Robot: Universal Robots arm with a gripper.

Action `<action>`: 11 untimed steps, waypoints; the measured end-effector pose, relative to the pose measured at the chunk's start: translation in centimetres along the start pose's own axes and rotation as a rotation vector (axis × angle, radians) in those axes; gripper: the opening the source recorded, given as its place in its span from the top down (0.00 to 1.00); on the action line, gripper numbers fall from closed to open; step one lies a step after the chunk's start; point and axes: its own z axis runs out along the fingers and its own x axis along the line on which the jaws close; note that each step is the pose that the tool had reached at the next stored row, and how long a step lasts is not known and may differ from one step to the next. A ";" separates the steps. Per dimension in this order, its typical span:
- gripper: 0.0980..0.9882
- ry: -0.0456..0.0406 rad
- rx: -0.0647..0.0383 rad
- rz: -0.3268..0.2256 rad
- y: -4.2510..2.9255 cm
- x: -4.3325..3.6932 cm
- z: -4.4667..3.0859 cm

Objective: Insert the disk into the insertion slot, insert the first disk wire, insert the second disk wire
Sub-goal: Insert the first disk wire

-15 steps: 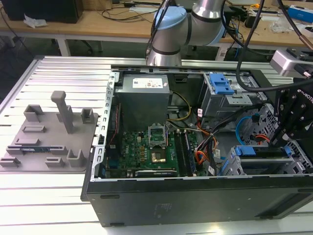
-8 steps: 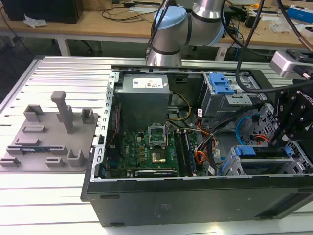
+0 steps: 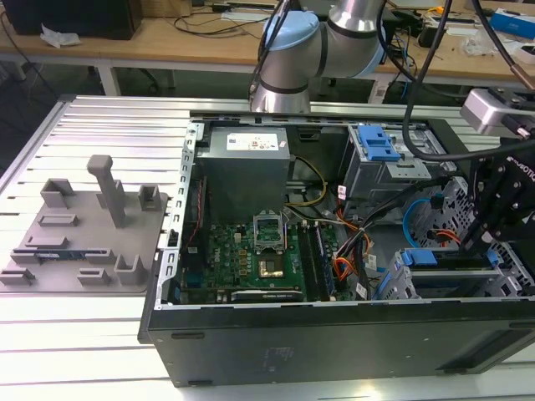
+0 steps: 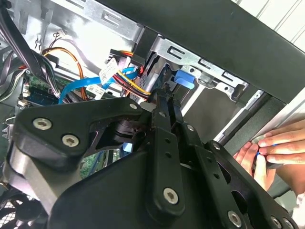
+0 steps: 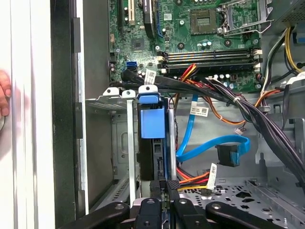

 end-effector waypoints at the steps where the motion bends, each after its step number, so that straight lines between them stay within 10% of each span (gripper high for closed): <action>1: 0.93 -0.0001 0.000 0.000 0.00 0.00 0.06; 11: 0.93 -0.0001 0.000 0.000 -0.03 -0.02 0.65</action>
